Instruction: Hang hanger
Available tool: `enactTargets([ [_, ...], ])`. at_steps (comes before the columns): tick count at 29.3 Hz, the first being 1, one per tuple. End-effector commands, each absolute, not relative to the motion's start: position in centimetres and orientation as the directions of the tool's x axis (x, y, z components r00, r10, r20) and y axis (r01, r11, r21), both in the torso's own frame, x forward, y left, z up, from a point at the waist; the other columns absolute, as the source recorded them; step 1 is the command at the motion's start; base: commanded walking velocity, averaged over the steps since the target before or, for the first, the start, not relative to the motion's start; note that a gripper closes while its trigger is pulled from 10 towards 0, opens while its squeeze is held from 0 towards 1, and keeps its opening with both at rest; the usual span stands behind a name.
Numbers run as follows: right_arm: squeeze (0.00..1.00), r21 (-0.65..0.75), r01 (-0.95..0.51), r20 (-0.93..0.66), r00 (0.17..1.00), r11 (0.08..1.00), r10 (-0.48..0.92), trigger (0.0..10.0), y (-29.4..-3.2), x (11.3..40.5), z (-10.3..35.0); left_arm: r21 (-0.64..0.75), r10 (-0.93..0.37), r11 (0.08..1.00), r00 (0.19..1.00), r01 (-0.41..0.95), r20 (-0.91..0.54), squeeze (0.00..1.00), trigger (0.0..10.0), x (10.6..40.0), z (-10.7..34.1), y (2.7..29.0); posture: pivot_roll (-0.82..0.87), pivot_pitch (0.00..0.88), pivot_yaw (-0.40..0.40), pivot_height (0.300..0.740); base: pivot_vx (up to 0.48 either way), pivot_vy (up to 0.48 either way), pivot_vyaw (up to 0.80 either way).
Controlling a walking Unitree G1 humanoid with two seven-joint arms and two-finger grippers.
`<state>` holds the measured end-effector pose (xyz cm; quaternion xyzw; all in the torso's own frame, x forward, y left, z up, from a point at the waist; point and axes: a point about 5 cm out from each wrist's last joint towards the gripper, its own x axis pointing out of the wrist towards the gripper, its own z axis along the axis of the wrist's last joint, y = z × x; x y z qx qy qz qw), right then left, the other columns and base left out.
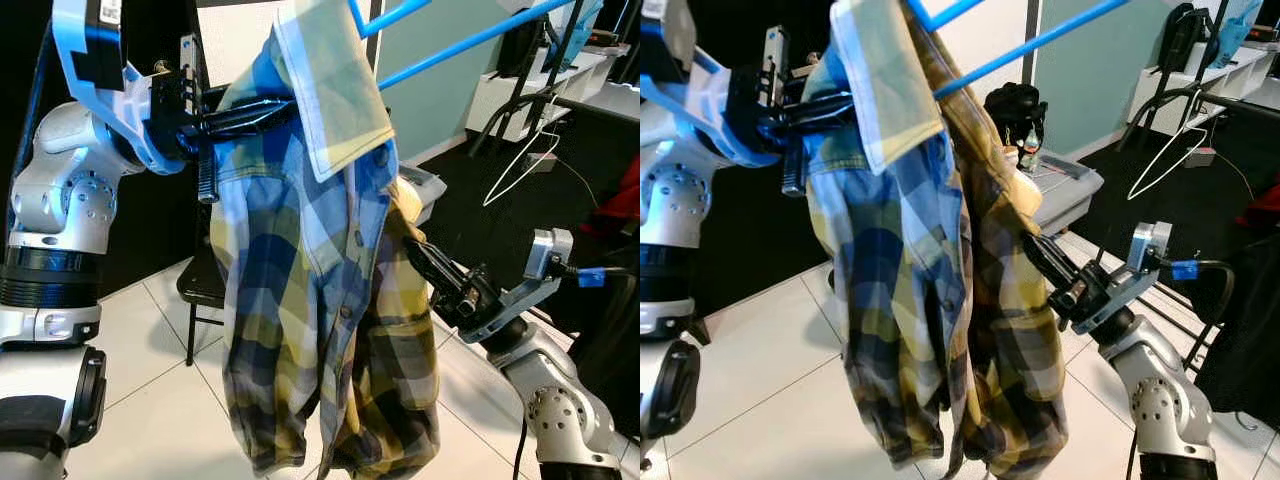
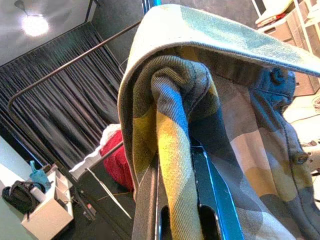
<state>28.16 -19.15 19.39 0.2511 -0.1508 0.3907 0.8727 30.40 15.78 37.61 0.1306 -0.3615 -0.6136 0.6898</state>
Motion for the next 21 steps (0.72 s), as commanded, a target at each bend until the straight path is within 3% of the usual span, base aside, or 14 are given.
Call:
enactTargets([
  [1, 0.00, 0.310, -0.747, 0.519, 0.651, 0.588, 0.554, 0.0, -19.9, 28.5, 20.6, 0.626, -0.949, 0.215, 0.008, 0.750, 0.316, 0.00, 10.0, 30.5, 37.0, 16.2, -0.09, 0.000, 0.016, 0.740, 0.000, 0.000, 0.00],
  [4, 0.00, 0.316, -0.730, 0.543, 0.663, 0.605, 0.515, 0.0, -20.5, 28.9, 21.3, 0.620, -0.958, 0.212, 0.035, 0.756, 0.285, 0.00, 10.0, 30.8, 36.2, 16.2, -0.09, 0.000, 0.016, 0.740, 0.000, 0.000, 0.00],
  [5, 0.00, 0.321, -0.678, 0.572, 0.695, 0.661, 0.435, 0.0, -22.1, 29.8, 22.8, 0.601, -0.974, 0.209, 0.110, 0.771, 0.197, 0.00, 10.0, 31.5, 33.9, 16.7, -0.10, 0.000, 0.022, 0.740, 0.000, 0.000, 0.00],
  [10, 0.00, 0.330, -0.586, 0.594, 0.738, 0.740, 0.319, 0.0, -24.6, 31.1, 24.9, 0.574, -0.975, 0.214, 0.212, 0.790, 0.071, 0.00, 10.0, 32.0, 30.5, 17.6, -0.09, 0.000, 0.013, 0.740, 0.000, 0.000, 0.00],
  [12, 0.00, 0.317, -0.536, 0.591, 0.757, 0.782, 0.279, 0.0, -25.9, 31.7, 26.3, 0.573, -0.954, 0.242, 0.299, 0.783, -0.006, 0.00, 10.0, 32.1, 28.4, 18.6, -0.08, 0.000, 0.003, 0.740, 0.000, 0.000, 0.00],
  [21, 0.00, 0.271, -0.515, 0.560, 0.771, 0.813, 0.303, 0.0, -25.9, 32.0, 27.2, 0.607, -0.906, 0.274, 0.412, 0.746, -0.098, 0.00, 10.0, 32.0, 27.2, 20.1, -0.08, 0.000, -0.003, 0.740, 0.000, 0.000, 0.00],
])
